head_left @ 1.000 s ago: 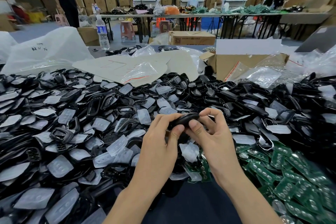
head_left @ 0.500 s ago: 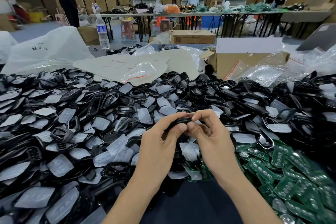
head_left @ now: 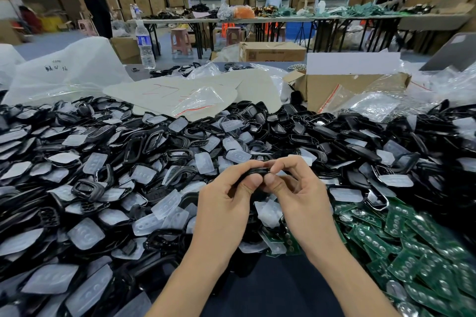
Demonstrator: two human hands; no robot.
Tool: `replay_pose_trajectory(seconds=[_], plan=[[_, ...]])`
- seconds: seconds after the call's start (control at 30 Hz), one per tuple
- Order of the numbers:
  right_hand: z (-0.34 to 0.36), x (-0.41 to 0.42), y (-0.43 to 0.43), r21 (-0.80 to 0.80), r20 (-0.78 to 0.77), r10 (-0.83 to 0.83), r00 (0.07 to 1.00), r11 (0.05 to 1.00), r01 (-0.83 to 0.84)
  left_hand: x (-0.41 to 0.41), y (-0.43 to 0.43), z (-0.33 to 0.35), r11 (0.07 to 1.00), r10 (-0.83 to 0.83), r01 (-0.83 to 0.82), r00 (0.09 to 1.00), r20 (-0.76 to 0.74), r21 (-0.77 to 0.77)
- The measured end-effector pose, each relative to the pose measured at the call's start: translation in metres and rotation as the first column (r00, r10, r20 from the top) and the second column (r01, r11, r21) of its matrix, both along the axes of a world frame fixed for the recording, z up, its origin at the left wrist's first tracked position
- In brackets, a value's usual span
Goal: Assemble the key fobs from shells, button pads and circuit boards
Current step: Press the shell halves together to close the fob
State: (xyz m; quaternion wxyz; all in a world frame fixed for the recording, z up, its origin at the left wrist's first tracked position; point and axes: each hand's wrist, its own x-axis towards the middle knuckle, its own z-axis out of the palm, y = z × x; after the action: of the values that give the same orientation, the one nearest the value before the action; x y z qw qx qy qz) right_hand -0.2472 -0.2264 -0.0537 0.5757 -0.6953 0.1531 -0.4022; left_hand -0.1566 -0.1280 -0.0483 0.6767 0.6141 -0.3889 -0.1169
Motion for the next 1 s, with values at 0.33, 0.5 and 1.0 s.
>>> replay_pose_trajectory(seconds=[0.33, 0.5, 1.0], plan=[[-0.002, 0.0, 0.002, -0.014, -0.041, -0.011, 0.999, 1.0, 0.011, 0.003, -0.001, -0.001, 1.0, -0.021, 0.021, 0.998, -0.063, 0.008], [0.001, -0.001, -0.001, -0.002, -0.009, 0.035, 0.999, 0.999, -0.035, 0.003, -0.001, 0.001, 0.994, -0.104, 0.098, 0.972, -0.211, -0.039], [0.004, -0.003, -0.007, 0.19, 0.053, 0.276, 0.96, 0.941, -0.281, 0.016, 0.001, 0.002, 0.981, -0.193, 0.175, 0.87, -0.454, -0.082]])
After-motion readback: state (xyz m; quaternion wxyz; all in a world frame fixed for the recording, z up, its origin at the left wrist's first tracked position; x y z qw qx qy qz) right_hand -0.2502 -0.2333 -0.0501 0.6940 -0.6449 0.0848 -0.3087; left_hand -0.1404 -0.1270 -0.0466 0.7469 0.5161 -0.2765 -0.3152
